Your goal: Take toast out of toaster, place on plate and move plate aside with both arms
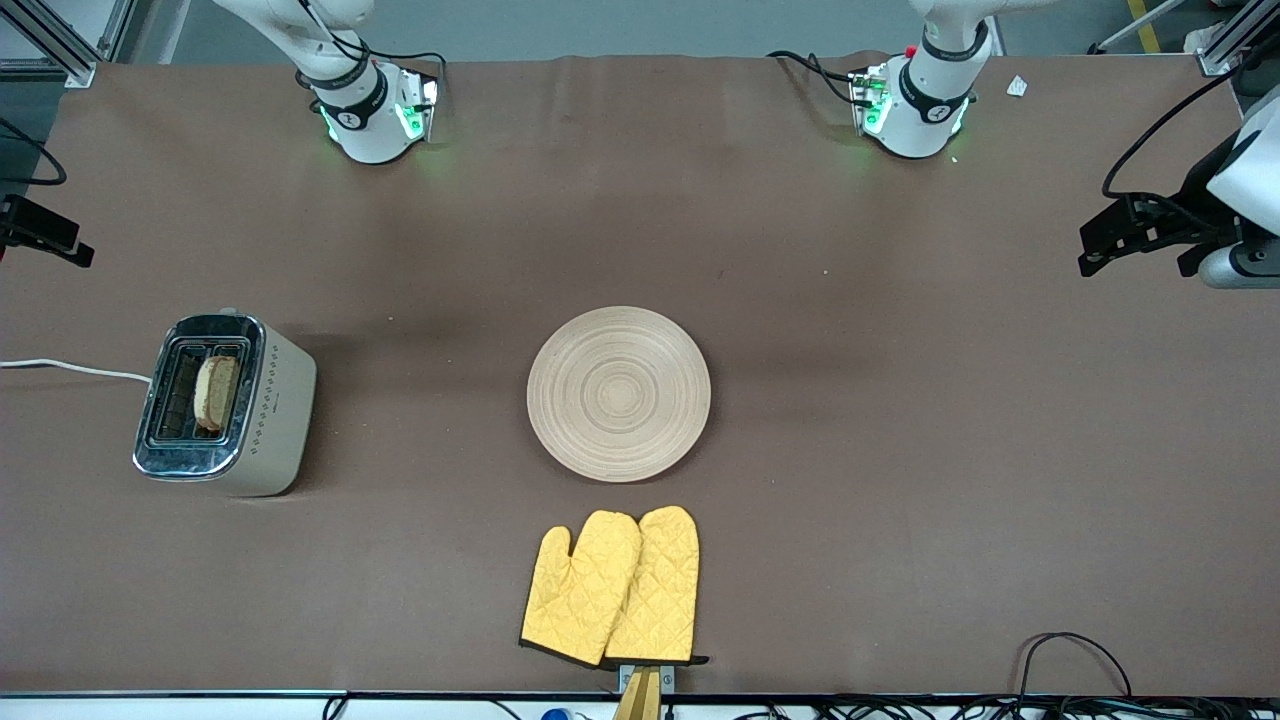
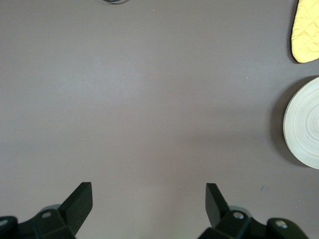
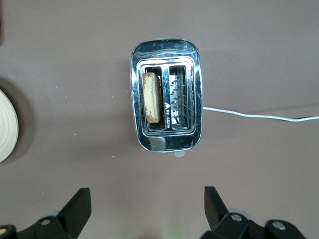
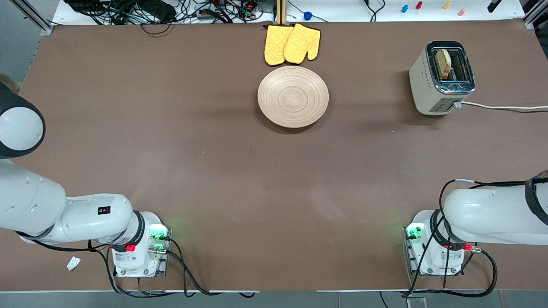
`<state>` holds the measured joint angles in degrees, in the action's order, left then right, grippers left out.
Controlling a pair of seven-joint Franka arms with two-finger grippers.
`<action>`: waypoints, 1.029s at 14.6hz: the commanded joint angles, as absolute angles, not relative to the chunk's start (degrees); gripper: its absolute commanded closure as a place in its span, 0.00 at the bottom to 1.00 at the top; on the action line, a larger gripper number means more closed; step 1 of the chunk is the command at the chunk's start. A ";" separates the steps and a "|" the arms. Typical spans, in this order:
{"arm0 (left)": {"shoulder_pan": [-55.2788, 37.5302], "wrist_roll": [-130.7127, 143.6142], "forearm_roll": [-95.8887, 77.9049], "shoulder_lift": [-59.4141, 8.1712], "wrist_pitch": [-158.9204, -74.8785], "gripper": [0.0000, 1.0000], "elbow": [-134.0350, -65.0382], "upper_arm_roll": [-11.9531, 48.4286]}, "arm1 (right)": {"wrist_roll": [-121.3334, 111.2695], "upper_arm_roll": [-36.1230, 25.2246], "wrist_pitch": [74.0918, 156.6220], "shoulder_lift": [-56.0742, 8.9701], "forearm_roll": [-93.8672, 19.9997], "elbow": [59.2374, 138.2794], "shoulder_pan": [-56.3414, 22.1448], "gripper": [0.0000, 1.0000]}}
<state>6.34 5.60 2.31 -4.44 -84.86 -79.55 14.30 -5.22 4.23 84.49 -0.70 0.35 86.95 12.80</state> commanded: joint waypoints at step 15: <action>7.38 3.25 1.76 -5.36 -84.81 0.00 -78.93 13.36 | -6.59 4.57 111.09 -6.23 -0.79 103.62 14.50 0.00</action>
<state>6.97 4.28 2.31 -5.04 -84.87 -79.55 13.60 -5.29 3.96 109.20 -5.21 0.26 102.20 13.32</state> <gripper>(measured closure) 0.000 0.000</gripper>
